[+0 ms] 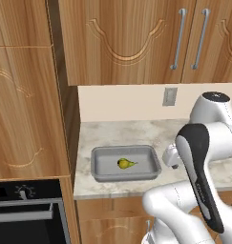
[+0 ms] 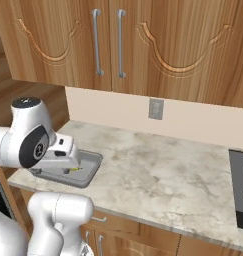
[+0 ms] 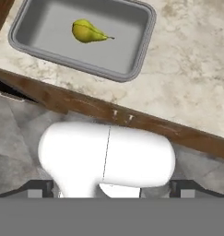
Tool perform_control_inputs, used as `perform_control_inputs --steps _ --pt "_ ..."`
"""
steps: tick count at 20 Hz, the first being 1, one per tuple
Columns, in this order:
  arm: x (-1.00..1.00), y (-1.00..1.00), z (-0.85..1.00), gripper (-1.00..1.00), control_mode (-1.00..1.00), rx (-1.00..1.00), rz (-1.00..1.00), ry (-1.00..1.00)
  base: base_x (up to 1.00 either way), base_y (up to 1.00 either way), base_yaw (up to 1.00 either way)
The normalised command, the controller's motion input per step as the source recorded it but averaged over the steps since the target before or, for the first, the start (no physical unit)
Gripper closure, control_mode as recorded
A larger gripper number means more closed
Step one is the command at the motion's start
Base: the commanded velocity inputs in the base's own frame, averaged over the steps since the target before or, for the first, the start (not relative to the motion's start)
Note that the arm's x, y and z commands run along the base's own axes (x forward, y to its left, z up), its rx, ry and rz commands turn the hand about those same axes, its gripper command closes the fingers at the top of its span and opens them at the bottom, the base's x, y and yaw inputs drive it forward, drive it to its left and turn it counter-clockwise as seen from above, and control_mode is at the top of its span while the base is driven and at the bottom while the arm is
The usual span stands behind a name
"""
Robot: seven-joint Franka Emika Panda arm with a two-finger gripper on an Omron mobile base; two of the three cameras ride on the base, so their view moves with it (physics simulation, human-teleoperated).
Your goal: Pick the mango and pear from the fridge and place them inside the tupperware on the counter.
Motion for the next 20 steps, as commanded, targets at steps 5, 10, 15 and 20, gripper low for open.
perform_control_inputs --steps 5,10,15,20 --pt "0.0 0.0 0.0 -1.0 1.0 0.0 0.0 0.0 -0.89 -0.11 0.12" --pt "0.0 0.0 0.0 -1.0 1.0 0.0 0.0 0.0 -1.0 0.0 -0.03" --pt "0.0 0.0 0.0 -1.0 1.0 0.0 0.0 0.0 -1.0 0.0 -0.56" --pt "0.0 0.0 0.0 -1.0 1.0 0.0 0.0 0.0 -0.76 -0.01 -1.0"
